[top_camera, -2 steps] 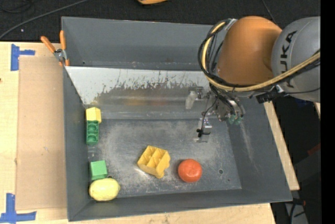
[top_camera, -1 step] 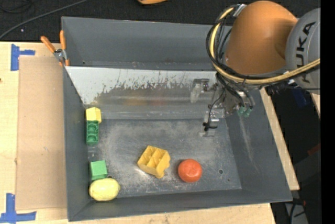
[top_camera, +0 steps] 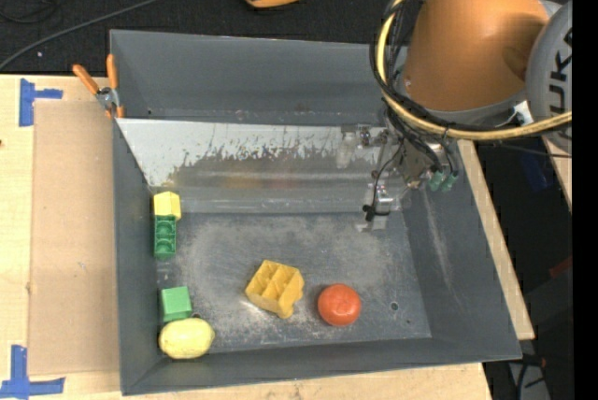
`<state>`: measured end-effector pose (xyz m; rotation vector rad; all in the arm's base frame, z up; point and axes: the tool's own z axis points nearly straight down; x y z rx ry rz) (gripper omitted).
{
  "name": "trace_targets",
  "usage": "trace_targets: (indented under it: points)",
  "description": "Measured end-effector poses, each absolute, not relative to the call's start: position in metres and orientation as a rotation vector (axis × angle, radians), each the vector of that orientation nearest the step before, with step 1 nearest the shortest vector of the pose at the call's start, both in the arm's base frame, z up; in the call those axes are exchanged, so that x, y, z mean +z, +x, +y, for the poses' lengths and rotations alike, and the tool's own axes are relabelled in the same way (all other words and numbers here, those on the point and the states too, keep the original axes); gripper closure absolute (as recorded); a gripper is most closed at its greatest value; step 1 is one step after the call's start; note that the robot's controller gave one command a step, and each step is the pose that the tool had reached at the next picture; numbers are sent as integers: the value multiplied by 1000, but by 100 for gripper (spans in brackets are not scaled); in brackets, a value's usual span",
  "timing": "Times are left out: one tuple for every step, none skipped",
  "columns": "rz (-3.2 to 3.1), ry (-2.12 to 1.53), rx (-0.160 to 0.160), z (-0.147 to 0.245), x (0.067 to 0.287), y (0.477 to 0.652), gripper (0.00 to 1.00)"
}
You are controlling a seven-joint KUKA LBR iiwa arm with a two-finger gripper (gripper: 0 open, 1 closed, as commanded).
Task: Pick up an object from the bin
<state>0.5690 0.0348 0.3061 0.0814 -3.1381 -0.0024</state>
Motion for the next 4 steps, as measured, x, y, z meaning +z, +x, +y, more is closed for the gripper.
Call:
trace_targets:
  points:
    - [-3139,81,-2,36,245,576,0]
    - [-3088,571,-1,53,221,571,0]
    - [-3062,694,-4,51,169,571,0]
    - [-3127,275,-4,71,140,540,0]
